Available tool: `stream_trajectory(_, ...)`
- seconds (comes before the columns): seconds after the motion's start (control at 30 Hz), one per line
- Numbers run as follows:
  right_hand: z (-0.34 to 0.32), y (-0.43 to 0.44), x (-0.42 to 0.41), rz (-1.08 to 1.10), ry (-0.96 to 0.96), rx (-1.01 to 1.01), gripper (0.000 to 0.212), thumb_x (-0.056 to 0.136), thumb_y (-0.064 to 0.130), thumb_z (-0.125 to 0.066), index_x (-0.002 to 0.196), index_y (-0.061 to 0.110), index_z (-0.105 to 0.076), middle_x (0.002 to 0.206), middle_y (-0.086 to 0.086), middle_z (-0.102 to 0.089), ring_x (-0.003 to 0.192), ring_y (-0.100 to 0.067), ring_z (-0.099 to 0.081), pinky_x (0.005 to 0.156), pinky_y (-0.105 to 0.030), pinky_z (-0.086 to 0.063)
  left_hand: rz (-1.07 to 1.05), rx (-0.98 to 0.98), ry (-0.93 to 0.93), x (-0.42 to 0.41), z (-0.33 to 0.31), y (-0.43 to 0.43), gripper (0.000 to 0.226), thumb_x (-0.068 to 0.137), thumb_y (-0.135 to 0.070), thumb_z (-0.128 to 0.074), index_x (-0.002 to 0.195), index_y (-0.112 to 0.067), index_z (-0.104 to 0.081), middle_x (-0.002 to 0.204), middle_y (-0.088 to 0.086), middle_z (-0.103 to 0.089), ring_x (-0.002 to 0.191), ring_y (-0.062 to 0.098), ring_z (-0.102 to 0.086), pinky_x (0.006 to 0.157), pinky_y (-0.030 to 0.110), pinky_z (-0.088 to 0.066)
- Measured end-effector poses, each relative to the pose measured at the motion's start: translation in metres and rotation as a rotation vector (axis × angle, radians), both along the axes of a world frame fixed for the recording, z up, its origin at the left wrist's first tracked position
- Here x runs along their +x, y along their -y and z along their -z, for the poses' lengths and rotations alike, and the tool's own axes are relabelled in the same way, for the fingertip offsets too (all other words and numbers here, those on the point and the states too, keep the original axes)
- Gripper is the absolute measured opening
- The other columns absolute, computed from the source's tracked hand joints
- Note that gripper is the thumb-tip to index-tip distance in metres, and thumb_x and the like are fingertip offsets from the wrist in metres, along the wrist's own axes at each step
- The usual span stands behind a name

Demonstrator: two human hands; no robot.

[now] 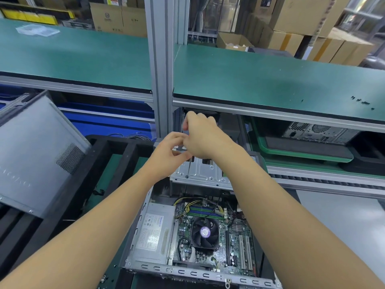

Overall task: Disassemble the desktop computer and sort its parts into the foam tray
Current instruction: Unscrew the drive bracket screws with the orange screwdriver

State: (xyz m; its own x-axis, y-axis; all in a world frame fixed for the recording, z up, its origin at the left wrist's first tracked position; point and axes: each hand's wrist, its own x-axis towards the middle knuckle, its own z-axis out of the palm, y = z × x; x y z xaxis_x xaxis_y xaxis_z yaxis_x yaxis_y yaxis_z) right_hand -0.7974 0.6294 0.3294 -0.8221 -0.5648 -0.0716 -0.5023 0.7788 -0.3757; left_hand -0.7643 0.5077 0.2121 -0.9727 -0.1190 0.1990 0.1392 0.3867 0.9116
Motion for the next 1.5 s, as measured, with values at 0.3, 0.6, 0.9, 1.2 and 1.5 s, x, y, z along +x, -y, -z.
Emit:
stream_trajectory(0.3,0.006,0.005,0.002,0.164,-0.178,0.090,0.041,0.101,0.049,-0.041,0.122,0.013,-0.040,0.119,-0.011,-0.053,0.098,-0.035,-0.058,0.069,-0.041,-0.038,-0.082,-0.033,0.063,-0.001,-0.009,-0.010,0.033,0.066,-0.050,-0.072,0.091,-0.042,-0.054,0.084,-0.030,-0.064,0.076,-0.011,-0.060,0.057,0.005,-0.044)
stream_trajectory(0.6,0.001,0.006,-0.002,0.068,0.011,0.006,0.035,0.090,0.018,-0.062,0.120,0.016,-0.045,0.125,-0.009,-0.044,0.121,-0.032,-0.036,0.082,-0.043,-0.043,-0.042,-0.018,0.040,0.000,-0.006,-0.005,0.030,0.087,-0.019,-0.072,0.085,-0.047,-0.064,0.092,-0.021,-0.068,0.087,-0.005,-0.064,0.072,0.009,-0.048)
stream_trajectory(0.9,0.007,0.008,0.000,0.117,-0.090,0.030,0.032,0.103,0.037,-0.043,0.123,0.012,-0.039,0.118,-0.013,-0.054,0.099,-0.036,-0.058,0.073,-0.043,-0.045,-0.108,-0.056,0.091,-0.007,-0.006,-0.012,0.037,0.068,-0.045,-0.075,0.099,-0.039,-0.054,0.082,-0.023,-0.065,0.077,-0.007,-0.060,0.061,0.010,-0.043)
stream_trajectory(1.2,0.002,0.004,-0.004,0.061,-0.039,0.030,0.034,0.092,0.030,-0.056,0.120,0.015,-0.044,0.123,-0.010,-0.046,0.118,-0.033,-0.042,0.079,-0.043,-0.041,-0.067,0.004,0.055,0.000,-0.001,-0.004,0.020,0.086,-0.019,-0.074,0.080,-0.037,-0.066,0.072,-0.022,-0.070,0.074,-0.006,-0.065,0.068,0.015,-0.046)
stream_trajectory(1.5,0.003,0.008,-0.001,0.057,-0.108,0.050,0.027,0.095,0.021,-0.052,0.119,0.012,-0.041,0.117,-0.012,-0.053,0.091,-0.035,-0.055,0.070,-0.040,-0.042,-0.075,-0.017,0.032,-0.004,-0.004,-0.010,0.041,0.063,-0.051,-0.073,0.098,-0.036,-0.060,0.090,-0.017,-0.066,0.086,0.003,-0.062,0.074,0.023,-0.051)
